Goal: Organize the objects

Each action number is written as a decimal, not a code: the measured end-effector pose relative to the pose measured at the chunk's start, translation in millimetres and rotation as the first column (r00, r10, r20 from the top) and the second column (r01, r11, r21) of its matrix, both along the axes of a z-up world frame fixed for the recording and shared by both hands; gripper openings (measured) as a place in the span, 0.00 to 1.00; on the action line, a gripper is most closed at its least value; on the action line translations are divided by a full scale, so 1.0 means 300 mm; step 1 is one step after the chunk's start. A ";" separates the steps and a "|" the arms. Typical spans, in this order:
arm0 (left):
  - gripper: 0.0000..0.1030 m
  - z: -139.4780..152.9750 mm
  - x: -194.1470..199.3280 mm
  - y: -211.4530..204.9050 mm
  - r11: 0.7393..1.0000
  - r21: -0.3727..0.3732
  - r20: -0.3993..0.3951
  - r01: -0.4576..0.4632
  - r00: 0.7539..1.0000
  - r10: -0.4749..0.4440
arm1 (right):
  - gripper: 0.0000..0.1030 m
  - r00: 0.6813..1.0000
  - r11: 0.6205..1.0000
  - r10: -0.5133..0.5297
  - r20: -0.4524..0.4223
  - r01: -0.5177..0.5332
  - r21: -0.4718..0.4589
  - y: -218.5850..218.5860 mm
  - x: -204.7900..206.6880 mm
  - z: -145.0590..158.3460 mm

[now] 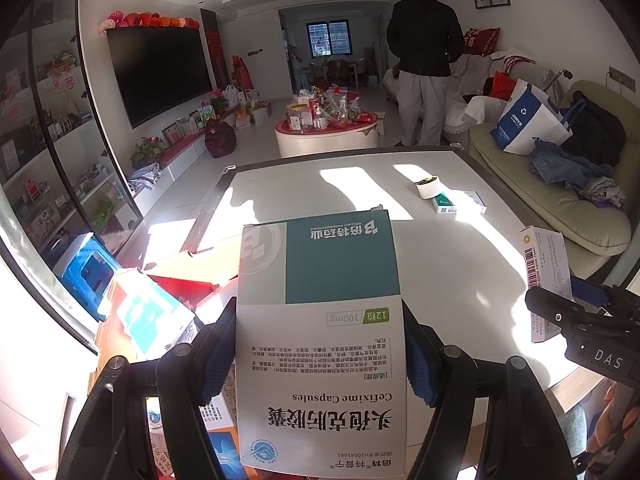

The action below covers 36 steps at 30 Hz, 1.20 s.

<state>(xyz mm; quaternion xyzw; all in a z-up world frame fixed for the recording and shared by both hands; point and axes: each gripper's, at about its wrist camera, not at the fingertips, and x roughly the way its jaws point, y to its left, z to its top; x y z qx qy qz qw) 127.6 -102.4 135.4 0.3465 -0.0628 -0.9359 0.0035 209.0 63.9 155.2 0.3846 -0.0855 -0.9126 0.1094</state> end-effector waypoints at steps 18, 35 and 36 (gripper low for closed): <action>0.74 -0.001 0.007 -0.002 1.000 -0.002 -0.003 -0.008 1.000 0.008 | 0.71 1.000 1.000 0.011 0.002 -0.011 -0.001 -0.012 0.010 0.002; 0.74 -0.001 0.011 -0.001 1.000 -0.004 -0.003 -0.009 1.000 0.009 | 0.71 1.000 1.000 0.024 0.002 -0.024 0.009 -0.033 0.016 0.006; 0.74 -0.001 0.011 -0.001 1.000 -0.003 -0.002 -0.009 1.000 0.009 | 0.71 1.000 1.000 0.023 0.002 -0.023 0.010 -0.033 0.016 0.006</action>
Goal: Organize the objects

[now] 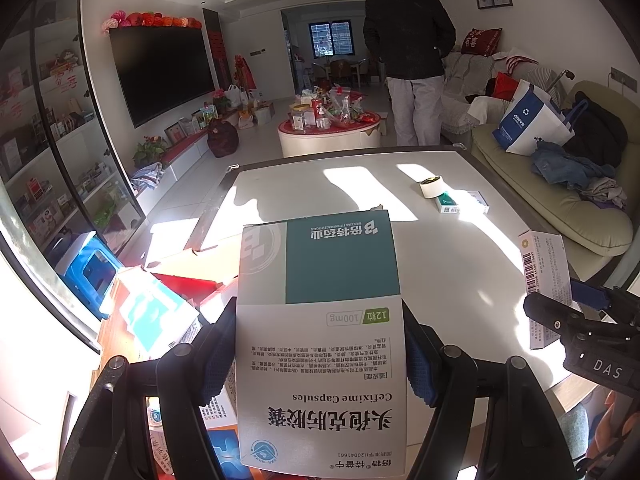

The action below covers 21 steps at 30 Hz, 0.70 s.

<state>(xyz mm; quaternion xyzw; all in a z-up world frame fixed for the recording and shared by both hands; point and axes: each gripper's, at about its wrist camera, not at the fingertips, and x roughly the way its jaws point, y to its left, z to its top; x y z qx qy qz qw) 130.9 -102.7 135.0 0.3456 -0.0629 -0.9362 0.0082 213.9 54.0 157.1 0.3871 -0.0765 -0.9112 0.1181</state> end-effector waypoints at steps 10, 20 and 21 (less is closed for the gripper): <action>0.74 0.002 0.011 -0.024 1.000 0.015 -0.009 -0.012 1.000 0.012 | 0.71 1.000 0.998 0.006 -0.015 -0.005 0.064 -0.030 0.001 -0.003; 0.74 0.017 0.033 -0.104 0.998 0.024 -0.030 -0.059 0.998 0.059 | 0.71 0.999 0.996 0.032 -0.034 -0.029 0.083 -0.058 -0.001 0.013; 0.74 0.021 0.039 -0.116 0.998 0.026 -0.035 -0.065 0.997 0.065 | 0.71 0.999 0.997 0.039 -0.032 -0.036 0.072 -0.062 -0.001 0.015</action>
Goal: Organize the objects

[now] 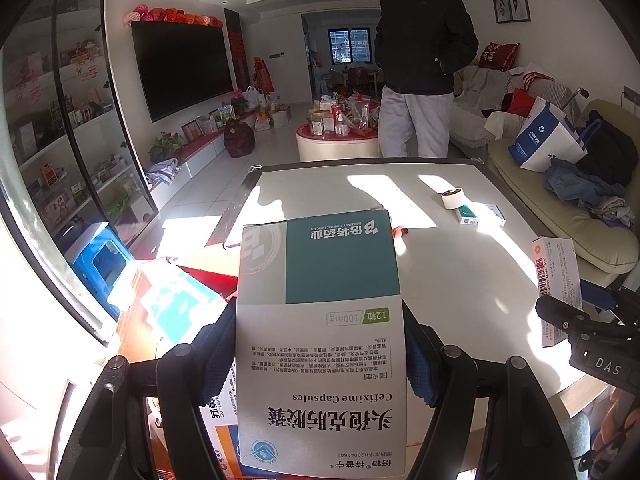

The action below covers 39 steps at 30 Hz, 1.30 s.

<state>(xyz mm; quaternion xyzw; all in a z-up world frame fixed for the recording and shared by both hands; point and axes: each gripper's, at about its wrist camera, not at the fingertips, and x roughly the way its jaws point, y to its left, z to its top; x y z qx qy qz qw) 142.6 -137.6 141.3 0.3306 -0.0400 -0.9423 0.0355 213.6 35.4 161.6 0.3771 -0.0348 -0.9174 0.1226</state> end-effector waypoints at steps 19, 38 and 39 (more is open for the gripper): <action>0.74 -0.123 0.120 -0.482 0.956 0.057 0.056 -0.289 0.957 0.285 | 0.71 0.873 0.859 0.482 0.079 -0.453 -0.238 -0.588 -0.009 0.068; 0.99 -0.178 0.109 -0.595 0.940 0.163 0.010 -0.298 0.954 0.301 | 0.80 0.844 0.854 0.506 0.177 -0.461 -0.241 -0.783 -0.224 0.030; 1.00 -0.147 0.119 -0.603 0.941 0.168 -0.036 -0.292 0.953 0.302 | 0.81 0.859 0.862 0.485 0.163 -0.439 -0.253 -0.740 -0.227 0.034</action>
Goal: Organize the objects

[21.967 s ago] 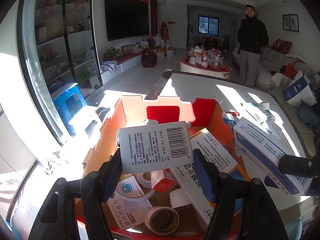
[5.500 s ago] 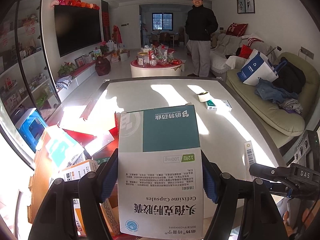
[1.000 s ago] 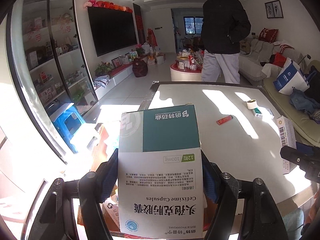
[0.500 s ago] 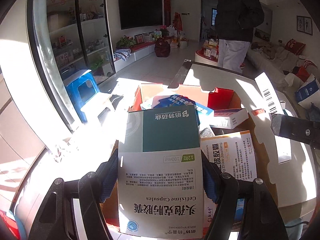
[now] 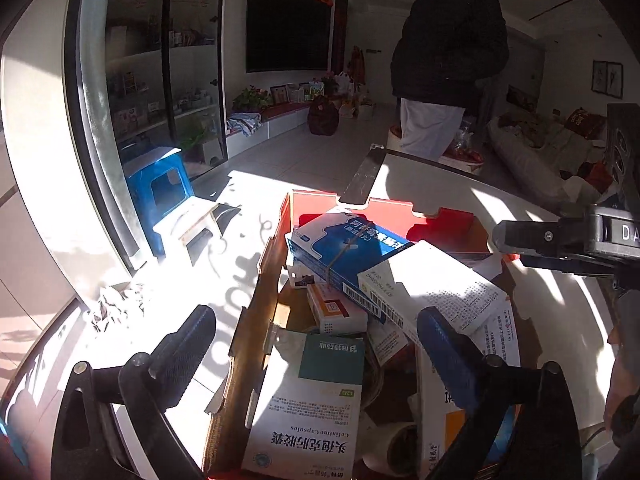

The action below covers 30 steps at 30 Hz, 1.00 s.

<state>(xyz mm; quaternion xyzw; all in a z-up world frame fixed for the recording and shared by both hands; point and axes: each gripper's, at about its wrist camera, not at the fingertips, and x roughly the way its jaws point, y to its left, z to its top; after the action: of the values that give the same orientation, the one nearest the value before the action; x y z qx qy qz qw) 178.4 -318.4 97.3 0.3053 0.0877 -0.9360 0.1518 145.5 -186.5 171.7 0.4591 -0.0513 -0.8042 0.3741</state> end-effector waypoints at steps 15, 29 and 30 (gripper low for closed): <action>1.00 -0.039 -0.490 -0.321 0.840 0.432 -0.056 0.328 0.939 -0.339 | 0.84 0.940 0.945 -0.319 0.124 0.325 -0.028 0.571 -0.007 -0.161; 1.00 0.079 -0.505 -0.177 0.917 0.286 0.005 0.280 0.956 -0.293 | 0.84 0.876 0.867 -0.480 0.034 0.468 0.172 0.948 -0.376 -0.219; 1.00 0.109 -0.491 -0.163 0.912 0.291 -0.009 0.288 0.954 -0.299 | 0.84 0.885 0.871 -0.466 0.023 0.453 0.190 0.970 -0.414 -0.224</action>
<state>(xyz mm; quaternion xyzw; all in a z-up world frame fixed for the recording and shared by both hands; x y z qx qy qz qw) 31.1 -367.2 130.1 0.3505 0.1740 -0.9196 -0.0352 21.2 104.5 104.5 0.4926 -0.0994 -0.8551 0.1276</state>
